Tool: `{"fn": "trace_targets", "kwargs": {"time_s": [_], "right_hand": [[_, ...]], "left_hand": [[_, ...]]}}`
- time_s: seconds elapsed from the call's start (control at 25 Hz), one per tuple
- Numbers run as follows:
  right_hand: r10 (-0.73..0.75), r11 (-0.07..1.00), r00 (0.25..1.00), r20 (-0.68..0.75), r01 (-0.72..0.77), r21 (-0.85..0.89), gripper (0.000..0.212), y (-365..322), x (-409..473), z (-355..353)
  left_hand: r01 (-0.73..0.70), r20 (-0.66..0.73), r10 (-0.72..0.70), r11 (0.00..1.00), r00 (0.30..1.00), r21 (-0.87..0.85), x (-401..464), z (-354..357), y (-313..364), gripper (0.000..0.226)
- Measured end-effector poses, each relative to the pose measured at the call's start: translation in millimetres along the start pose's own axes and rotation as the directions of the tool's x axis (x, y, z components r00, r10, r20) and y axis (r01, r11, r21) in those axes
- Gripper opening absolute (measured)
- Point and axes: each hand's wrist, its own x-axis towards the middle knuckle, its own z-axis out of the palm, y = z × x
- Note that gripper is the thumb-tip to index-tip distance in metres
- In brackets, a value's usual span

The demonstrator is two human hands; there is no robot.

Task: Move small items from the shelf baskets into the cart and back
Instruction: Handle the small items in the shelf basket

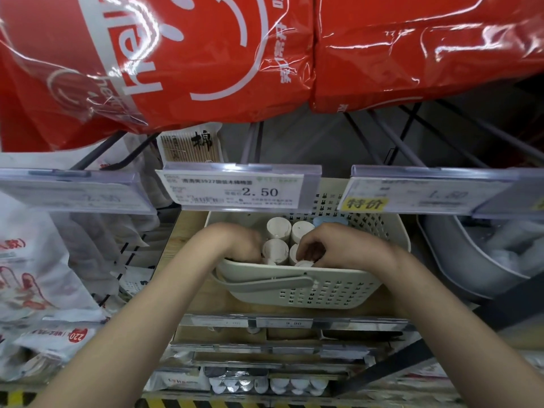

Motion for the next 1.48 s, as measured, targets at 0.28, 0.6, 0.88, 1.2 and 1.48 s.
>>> {"fn": "trace_targets", "kwargs": {"time_s": [0.28,0.6,0.88,1.2,1.48], "right_hand": [[0.003,0.998,0.996,-0.087,0.002,0.062,0.023,-0.8,-3.2,-1.5],[0.021,0.993,0.906,-0.424,0.031,0.115,0.025,-18.9,-52.9,-2.5],[0.001,1.000,0.728,-0.686,0.013,0.015,0.026,-29.3,-127.6,40.1],[0.226,0.939,0.494,-0.840,-0.338,0.054,0.031,7.1,-259.1,110.5],[0.640,0.676,0.206,-0.740,-0.609,0.415,0.021,70.5,-419.5,210.5]], "left_hand": [[0.019,-0.068,-0.020,1.000,0.997,-0.016,-1.8,2.1,1.6,0.020],[-0.117,-0.526,0.037,0.986,0.850,-0.120,-43.0,9.5,-5.9,0.020],[-0.320,-0.748,0.180,0.946,0.639,-0.045,-66.1,44.1,7.9,0.027],[-0.589,-0.729,0.599,0.735,0.331,0.336,-82.3,85.5,137.2,0.037],[-0.802,-0.450,0.829,0.499,0.332,0.328,-63.7,156.9,312.8,0.043]]}}
